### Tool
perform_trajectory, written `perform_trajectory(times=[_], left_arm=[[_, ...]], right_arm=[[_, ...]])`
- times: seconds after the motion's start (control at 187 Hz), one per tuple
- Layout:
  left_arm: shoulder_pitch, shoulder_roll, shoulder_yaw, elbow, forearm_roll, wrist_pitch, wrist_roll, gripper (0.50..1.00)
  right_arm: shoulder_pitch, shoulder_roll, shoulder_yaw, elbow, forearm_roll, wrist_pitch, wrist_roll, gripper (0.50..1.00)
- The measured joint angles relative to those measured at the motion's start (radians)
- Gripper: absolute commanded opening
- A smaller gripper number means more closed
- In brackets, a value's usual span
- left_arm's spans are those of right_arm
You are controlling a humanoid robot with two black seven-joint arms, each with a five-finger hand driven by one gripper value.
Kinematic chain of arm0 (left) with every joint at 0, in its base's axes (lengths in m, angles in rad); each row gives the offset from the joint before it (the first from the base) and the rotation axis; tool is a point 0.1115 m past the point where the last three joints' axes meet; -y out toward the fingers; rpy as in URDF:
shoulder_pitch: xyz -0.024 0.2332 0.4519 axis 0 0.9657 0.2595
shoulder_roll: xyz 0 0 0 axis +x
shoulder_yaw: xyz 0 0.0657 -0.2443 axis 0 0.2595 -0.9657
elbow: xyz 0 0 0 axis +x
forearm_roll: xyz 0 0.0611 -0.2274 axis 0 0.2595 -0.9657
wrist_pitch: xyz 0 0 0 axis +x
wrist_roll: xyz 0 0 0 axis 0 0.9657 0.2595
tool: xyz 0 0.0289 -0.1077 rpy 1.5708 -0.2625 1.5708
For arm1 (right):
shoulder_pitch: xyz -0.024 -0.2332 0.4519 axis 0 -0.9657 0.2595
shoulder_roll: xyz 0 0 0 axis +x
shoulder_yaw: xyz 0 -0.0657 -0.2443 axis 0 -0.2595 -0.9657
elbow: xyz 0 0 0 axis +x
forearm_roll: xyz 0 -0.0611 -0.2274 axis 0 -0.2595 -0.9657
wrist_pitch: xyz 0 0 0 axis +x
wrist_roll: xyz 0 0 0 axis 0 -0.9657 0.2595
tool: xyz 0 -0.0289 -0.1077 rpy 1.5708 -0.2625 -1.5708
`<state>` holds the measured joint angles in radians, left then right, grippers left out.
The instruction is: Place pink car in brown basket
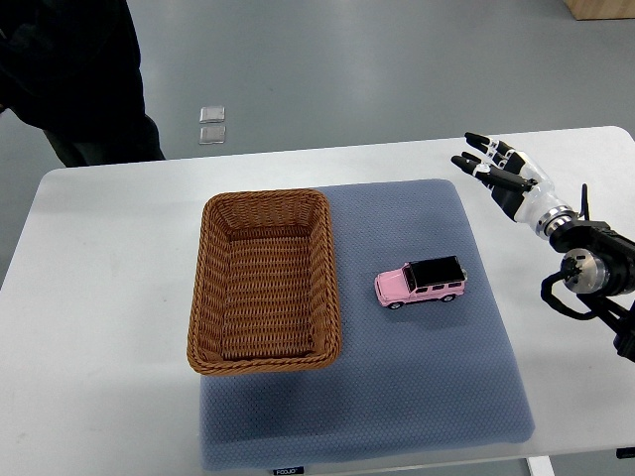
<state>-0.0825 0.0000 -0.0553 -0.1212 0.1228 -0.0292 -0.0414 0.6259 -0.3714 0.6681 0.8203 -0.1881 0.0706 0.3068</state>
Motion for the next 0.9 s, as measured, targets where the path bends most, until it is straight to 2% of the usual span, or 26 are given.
perform_trajectory(times=[0.9], left_arm=[[0.000,0.000,0.002,-0.002,0.002,0.000,-0.005,1.000]], right_arm=[[0.004,-0.001,-0.003,0.000,-0.001,0.002,0.000,0.911]])
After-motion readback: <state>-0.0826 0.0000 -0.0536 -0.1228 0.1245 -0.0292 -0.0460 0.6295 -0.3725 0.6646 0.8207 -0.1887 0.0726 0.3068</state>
